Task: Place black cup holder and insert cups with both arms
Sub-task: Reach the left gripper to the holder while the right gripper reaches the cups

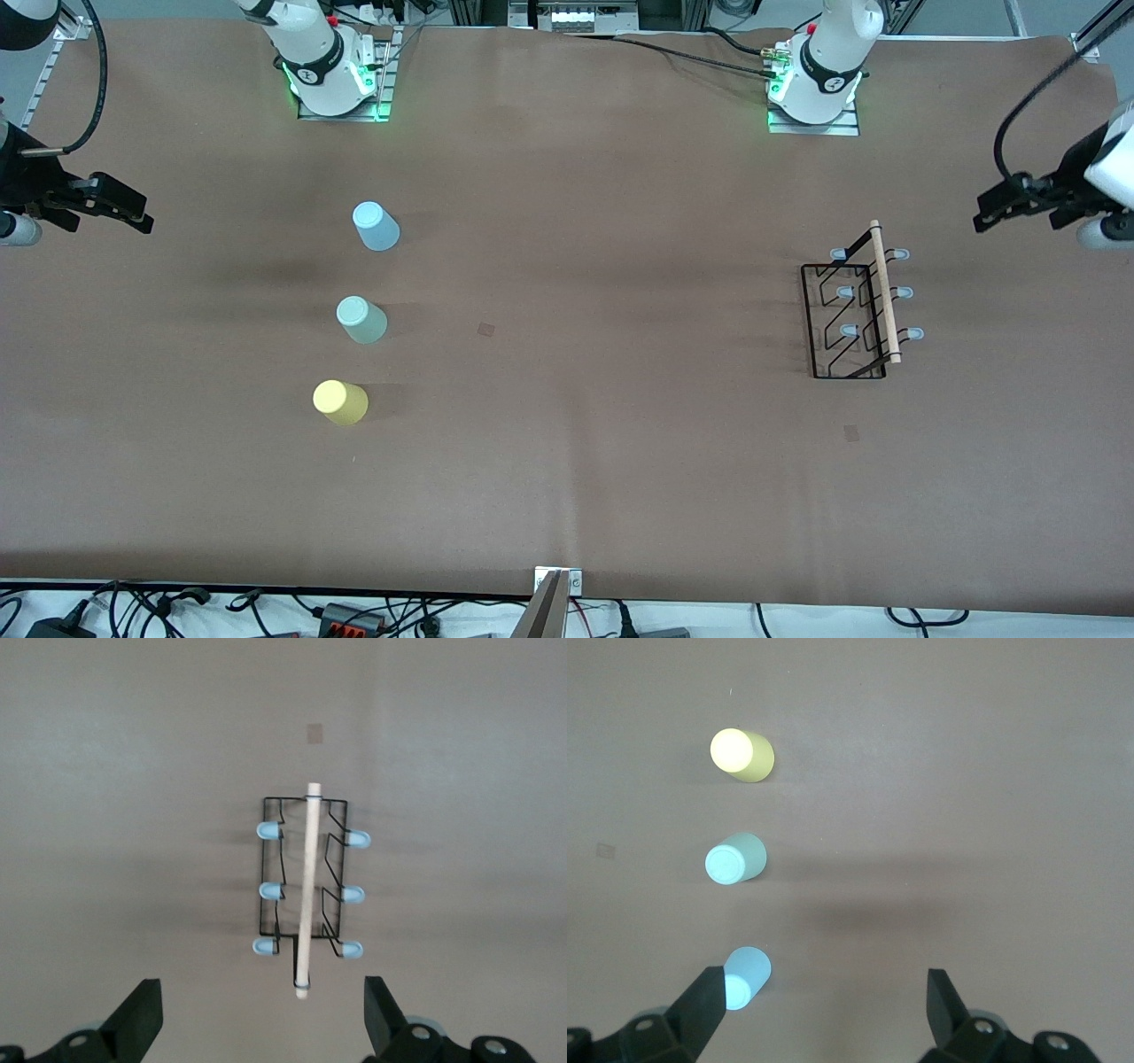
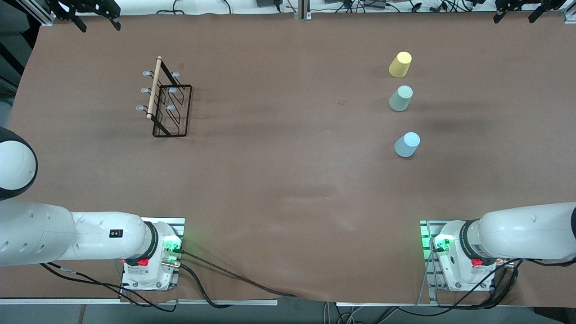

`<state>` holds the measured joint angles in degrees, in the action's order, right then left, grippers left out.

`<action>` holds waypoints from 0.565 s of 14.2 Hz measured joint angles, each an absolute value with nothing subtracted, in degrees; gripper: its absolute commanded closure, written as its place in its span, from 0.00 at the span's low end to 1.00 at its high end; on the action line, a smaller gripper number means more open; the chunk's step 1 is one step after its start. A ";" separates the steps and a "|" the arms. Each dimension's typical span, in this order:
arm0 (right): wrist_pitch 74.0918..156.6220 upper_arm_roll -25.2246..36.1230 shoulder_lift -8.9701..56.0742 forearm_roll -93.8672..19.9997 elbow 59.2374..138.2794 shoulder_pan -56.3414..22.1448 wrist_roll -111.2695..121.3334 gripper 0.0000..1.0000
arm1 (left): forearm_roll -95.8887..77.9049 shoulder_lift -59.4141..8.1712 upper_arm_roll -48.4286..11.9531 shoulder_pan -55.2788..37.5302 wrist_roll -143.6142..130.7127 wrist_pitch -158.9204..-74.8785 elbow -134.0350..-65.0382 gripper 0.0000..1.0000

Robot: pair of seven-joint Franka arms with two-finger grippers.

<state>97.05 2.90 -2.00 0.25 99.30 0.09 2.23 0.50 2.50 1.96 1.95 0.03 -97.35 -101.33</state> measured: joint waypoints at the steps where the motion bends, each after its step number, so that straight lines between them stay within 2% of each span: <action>1: 97.09 2.85 -1.99 0.25 99.28 0.08 2.24 0.00 | 0.50 2.55 1.96 2.83 1.24 -99.22 -103.40 0.00; 4: 97.08 2.68 -1.71 0.25 99.13 -0.01 2.27 0.00 | 0.50 3.97 2.01 5.49 3.89 -104.92 -110.90 0.00; 8: 97.11 2.65 0.06 0.25 99.16 -0.03 2.27 0.00 | 0.50 8.14 1.84 5.73 4.01 -116.48 -124.19 0.00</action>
<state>97.11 2.65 0.06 0.25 99.16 -0.03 2.27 0.50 8.14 1.84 5.73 4.01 -116.48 -124.19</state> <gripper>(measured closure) 0.000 0.000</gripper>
